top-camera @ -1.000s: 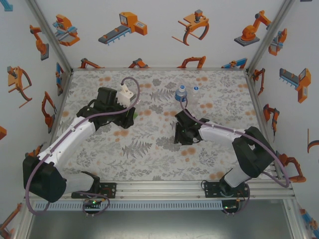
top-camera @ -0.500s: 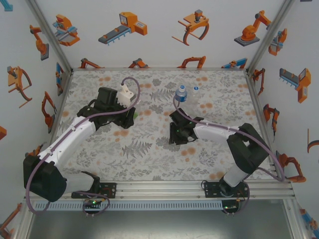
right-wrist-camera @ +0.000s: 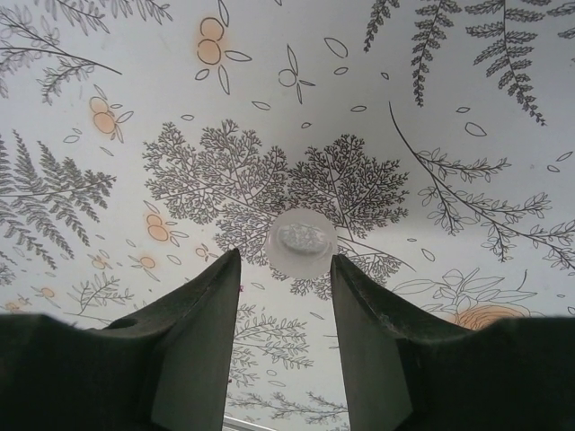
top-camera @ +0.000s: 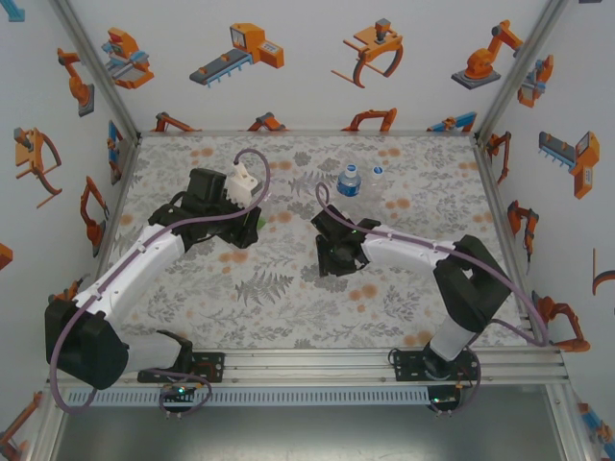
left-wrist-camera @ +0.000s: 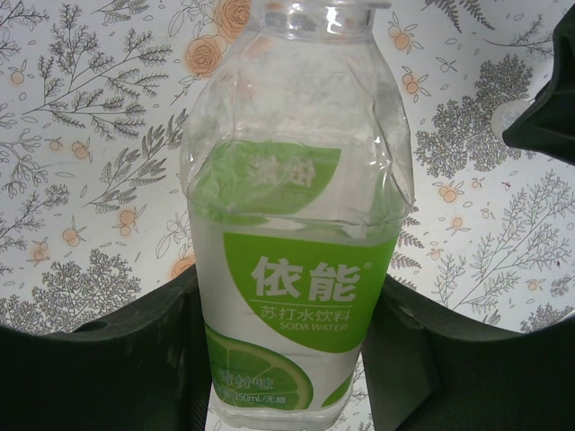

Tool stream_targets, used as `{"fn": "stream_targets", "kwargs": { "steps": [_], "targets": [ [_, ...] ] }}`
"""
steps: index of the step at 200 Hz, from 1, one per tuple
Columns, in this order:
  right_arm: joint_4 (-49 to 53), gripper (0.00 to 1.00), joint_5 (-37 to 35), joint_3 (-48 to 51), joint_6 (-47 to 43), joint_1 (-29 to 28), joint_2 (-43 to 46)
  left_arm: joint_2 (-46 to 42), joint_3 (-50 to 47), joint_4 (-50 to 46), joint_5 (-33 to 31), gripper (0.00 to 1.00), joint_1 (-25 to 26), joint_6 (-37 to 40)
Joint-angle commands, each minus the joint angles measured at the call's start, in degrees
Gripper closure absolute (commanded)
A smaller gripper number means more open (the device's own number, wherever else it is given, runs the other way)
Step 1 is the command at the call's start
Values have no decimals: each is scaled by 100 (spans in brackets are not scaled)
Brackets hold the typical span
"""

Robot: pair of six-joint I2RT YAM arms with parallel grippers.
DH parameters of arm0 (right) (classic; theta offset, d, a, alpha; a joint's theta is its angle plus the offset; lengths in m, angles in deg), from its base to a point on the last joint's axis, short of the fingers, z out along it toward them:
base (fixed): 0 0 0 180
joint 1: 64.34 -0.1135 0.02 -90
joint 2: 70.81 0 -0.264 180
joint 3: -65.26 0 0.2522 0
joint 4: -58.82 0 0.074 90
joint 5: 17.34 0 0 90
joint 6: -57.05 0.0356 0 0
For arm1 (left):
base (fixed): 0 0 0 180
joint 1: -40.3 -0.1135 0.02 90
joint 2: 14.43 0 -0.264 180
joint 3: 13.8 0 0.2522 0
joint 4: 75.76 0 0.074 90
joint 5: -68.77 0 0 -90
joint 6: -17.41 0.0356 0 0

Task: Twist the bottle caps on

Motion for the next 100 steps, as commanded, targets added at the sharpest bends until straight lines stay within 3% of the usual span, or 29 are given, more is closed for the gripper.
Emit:
{"fn": "stream_targets", "kwargs": {
  "steps": [1, 100],
  "targets": [
    [177, 56, -71, -141, -66, -38, -123, 18, 166, -82, 122, 97, -37, 94],
    [325, 57, -152, -256, -106, -60, 3, 46, 185, -81, 155, 97, -33, 96]
  ]
}}
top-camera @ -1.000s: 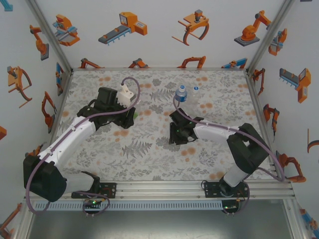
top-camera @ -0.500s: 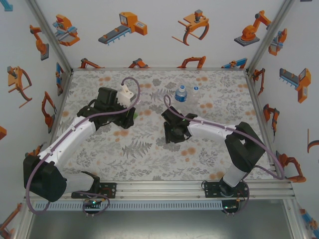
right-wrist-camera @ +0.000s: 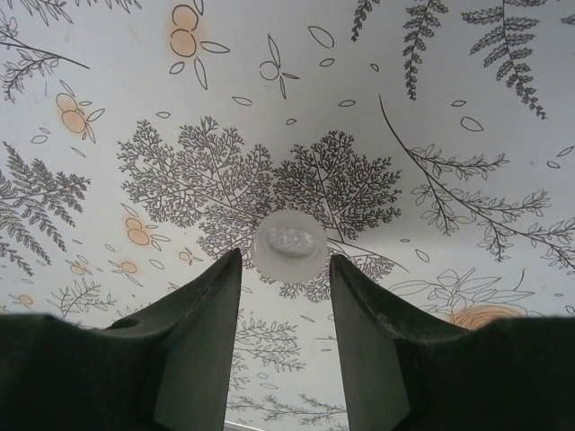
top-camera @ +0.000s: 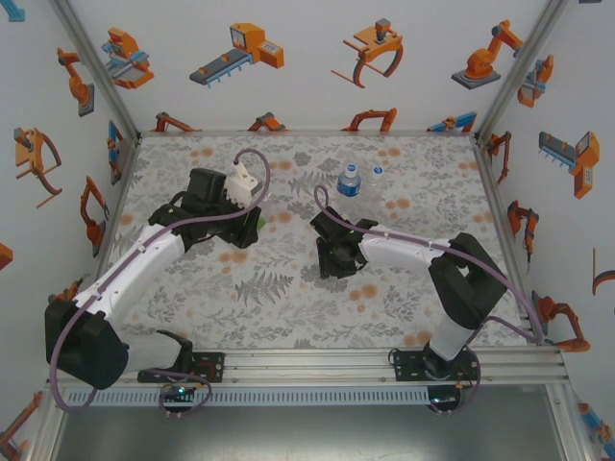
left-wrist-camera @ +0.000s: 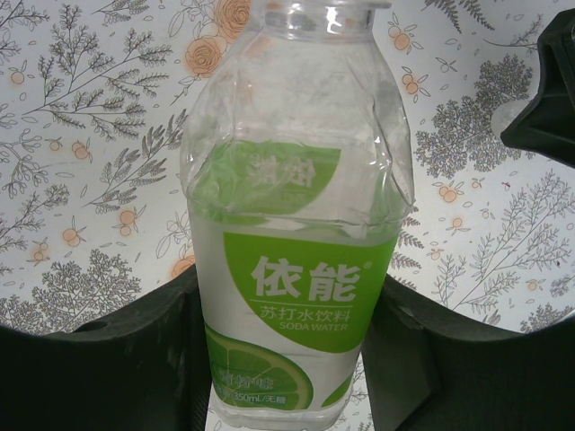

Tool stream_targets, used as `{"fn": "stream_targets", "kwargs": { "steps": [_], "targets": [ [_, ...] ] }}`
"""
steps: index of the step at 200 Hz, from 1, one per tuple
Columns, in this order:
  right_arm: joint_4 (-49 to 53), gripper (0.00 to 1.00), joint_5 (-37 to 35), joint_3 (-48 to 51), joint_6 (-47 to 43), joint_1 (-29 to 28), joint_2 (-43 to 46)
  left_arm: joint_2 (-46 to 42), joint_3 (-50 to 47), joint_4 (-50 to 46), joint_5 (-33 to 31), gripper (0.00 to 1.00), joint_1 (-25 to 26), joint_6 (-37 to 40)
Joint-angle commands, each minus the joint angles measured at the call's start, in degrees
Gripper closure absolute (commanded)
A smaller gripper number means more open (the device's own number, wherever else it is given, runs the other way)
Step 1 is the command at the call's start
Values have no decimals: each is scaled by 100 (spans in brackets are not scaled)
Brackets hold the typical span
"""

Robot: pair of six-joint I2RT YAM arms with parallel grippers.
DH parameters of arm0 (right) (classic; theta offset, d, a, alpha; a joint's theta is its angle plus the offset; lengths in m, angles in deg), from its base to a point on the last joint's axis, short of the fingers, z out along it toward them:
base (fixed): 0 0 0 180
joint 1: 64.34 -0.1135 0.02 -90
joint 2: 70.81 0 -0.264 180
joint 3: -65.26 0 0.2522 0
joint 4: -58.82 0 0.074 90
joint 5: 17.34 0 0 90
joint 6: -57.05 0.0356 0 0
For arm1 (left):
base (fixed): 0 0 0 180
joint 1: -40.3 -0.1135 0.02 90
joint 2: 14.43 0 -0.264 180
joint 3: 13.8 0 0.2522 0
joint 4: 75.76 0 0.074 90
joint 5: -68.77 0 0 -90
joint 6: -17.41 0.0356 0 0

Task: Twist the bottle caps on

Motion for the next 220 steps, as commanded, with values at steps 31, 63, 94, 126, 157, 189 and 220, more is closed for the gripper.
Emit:
{"fn": "stream_targets", "kwargs": {
  "steps": [31, 63, 94, 126, 157, 189, 220],
  "targets": [
    [203, 58, -82, -252, -110, -63, 84, 41, 183, -82, 153, 97, -35, 91],
    [129, 59, -13, -226, -89, -72, 5, 47, 184, -85, 150, 97, -34, 93],
    [101, 58, -7, -200, -77, -72, -56, 40, 178, -89, 141, 97, -33, 94],
    [128, 56, 11, -187, -71, -70, -140, 40, 176, -91, 146, 97, -34, 93],
    [78, 56, 15, -139, -64, -72, -169, 40, 171, -98, 133, 97, -32, 94],
    [25, 56, 24, -99, -54, -72, -228, 48, 175, -98, 135, 97, -31, 92],
    [-84, 57, 86, -27, -27, -72, -283, 49, 175, -100, 131, 97, -33, 96]
  ]
}}
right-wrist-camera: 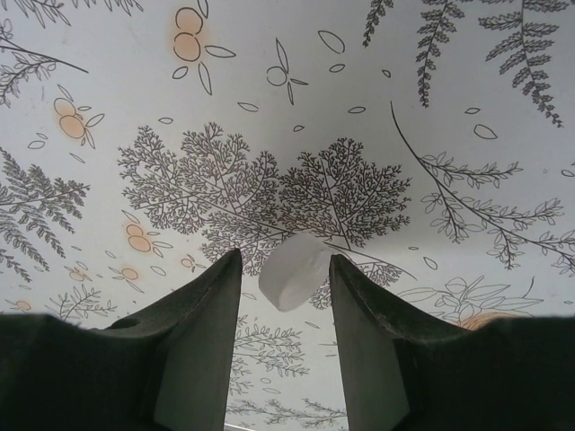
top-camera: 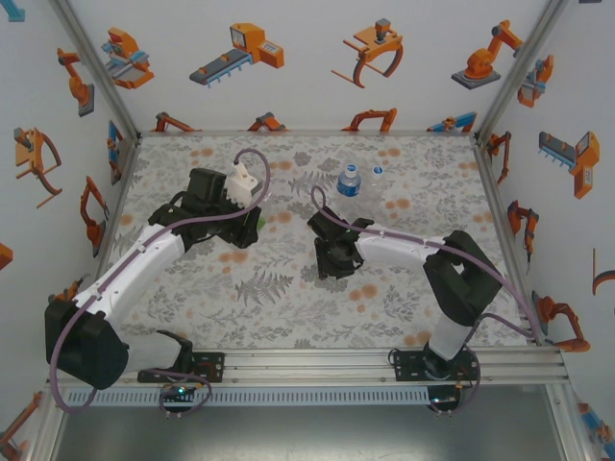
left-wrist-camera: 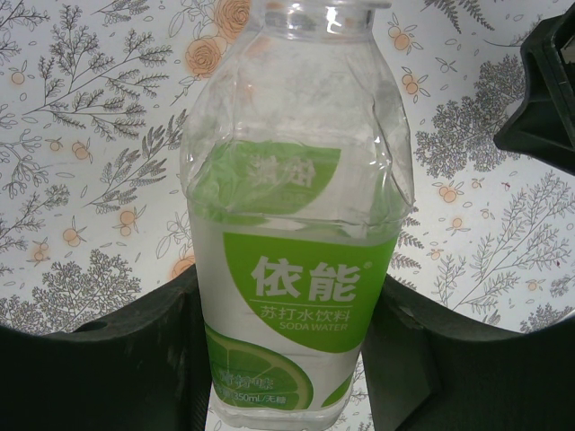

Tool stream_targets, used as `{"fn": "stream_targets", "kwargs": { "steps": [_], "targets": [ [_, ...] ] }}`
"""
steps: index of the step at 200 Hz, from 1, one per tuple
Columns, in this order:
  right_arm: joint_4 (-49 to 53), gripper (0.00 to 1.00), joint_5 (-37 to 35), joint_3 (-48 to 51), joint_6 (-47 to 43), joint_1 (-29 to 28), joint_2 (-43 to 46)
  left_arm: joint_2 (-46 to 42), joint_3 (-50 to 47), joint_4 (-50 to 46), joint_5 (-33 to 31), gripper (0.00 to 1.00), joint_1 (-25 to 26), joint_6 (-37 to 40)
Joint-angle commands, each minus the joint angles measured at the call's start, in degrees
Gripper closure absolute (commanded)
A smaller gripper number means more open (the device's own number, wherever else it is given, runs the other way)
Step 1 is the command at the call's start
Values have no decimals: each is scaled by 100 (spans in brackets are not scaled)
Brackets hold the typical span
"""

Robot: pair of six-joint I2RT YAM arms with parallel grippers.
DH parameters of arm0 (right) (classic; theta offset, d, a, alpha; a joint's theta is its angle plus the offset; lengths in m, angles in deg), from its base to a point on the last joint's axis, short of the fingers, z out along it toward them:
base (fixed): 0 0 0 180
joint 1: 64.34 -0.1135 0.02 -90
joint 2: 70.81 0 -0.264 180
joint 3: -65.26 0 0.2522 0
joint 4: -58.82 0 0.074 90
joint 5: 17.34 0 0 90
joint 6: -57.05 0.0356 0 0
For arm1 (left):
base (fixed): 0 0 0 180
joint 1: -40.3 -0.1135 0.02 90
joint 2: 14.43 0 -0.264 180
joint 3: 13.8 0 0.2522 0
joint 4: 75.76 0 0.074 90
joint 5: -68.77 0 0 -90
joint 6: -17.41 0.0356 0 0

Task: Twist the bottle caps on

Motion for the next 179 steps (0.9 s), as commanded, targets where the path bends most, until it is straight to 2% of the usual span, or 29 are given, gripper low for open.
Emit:
{"fn": "stream_targets", "kwargs": {
  "steps": [1, 24, 57, 78, 111, 133, 153, 179],
  "targets": [
    [-92, 57, 62, 90, -26, -41, -80, 55, 167, -91, 131, 97, -37, 94],
    [-235, 59, 130, 169, 51, -37, -140, 62, 177, -104, 147, 97, -32, 92],
    [-691, 75, 408, 316, 166, -11, -87, 61, 171, -105, 128, 97, -33, 97],
    [-1461, 78, 907, 593, 368, 170, 94, 83, 180, -104, 154, 97, -39, 92],
    [-3684, 77, 1932, 1743, 1306, 659, 322, 97, 174, -108, 151, 97, -37, 92],
    [-4638, 70, 2209, 2536, 1916, 986, 351, 104, 180, -106, 150, 97, -39, 96],
    [-4635, 63, 2043, 3099, 2187, 1224, 498, 110, 171, -113, 150, 97, -35, 91],
    [-3660, 59, 1490, 3346, 2045, 1317, 998, 112, 148, -106, 154, 97, -37, 83]
  ]
}}
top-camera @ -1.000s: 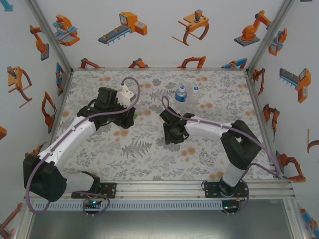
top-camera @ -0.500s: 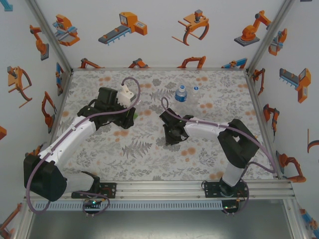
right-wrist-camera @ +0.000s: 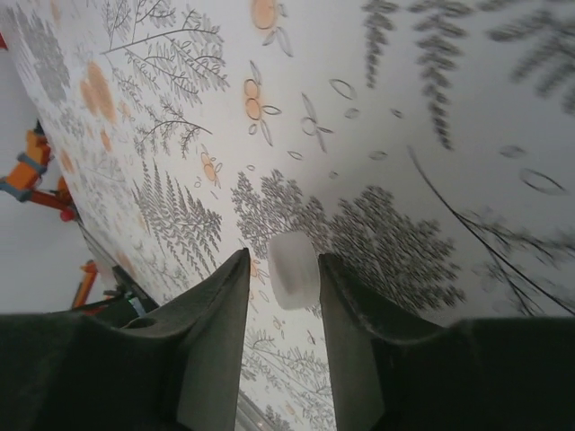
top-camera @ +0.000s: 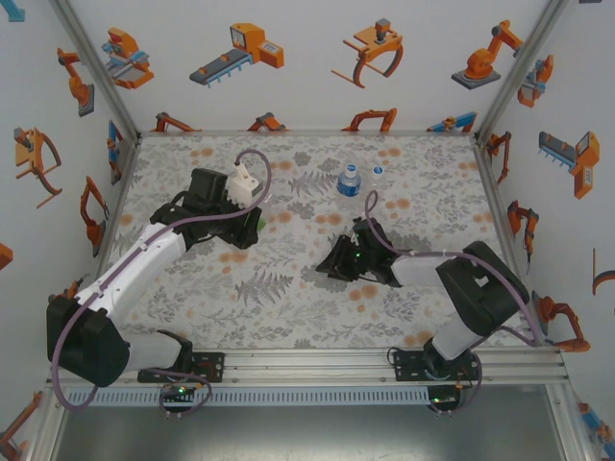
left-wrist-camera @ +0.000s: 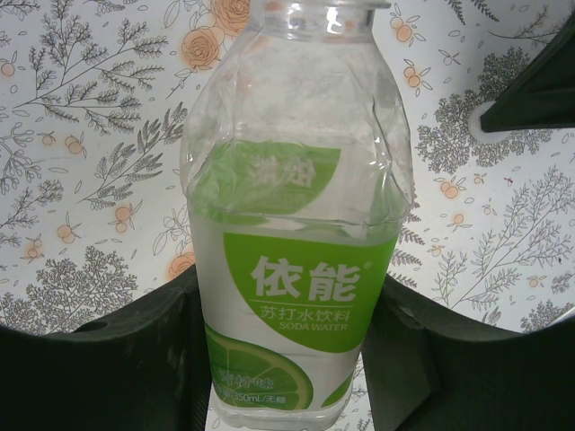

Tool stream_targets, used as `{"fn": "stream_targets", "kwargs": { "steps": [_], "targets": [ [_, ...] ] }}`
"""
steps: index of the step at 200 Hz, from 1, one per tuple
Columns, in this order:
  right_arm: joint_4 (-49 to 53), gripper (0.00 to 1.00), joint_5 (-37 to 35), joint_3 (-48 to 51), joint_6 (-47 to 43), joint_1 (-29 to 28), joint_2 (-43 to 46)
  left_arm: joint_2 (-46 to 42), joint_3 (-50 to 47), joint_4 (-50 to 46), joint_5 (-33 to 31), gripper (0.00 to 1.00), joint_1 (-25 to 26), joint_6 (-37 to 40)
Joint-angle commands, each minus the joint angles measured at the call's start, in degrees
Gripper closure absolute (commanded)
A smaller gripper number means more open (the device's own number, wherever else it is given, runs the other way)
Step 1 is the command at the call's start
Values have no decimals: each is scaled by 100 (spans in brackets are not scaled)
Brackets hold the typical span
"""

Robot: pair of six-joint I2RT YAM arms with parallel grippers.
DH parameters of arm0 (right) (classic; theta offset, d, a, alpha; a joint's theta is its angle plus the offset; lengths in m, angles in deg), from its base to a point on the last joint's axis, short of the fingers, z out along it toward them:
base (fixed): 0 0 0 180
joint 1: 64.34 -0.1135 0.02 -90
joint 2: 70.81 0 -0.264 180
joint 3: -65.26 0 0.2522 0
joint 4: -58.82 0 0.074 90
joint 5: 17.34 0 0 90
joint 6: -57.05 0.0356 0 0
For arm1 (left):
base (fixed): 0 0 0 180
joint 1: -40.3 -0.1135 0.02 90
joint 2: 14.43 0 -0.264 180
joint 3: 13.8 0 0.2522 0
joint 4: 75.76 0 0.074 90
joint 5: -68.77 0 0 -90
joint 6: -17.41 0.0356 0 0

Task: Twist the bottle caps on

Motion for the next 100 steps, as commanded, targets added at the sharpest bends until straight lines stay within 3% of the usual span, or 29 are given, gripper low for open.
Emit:
{"fn": "stream_targets", "kwargs": {
  "steps": [1, 54, 80, 100],
  "targets": [
    [1151, 59, -759, 410, 21, 75, 183, 40, 149, -64, 149, 97, -34, 83],
    [3010, 56, -1929, -388, -642, -94, 980, 148, 195, -58, 191, 98, -32, 74],
    [3542, 54, -2198, -1116, -1172, -395, 802, 137, 183, -63, 185, 98, -39, 74],
    [3900, 47, -2334, -1732, -1574, -714, 428, 139, 195, -63, 182, 98, -33, 74]
  ]
}}
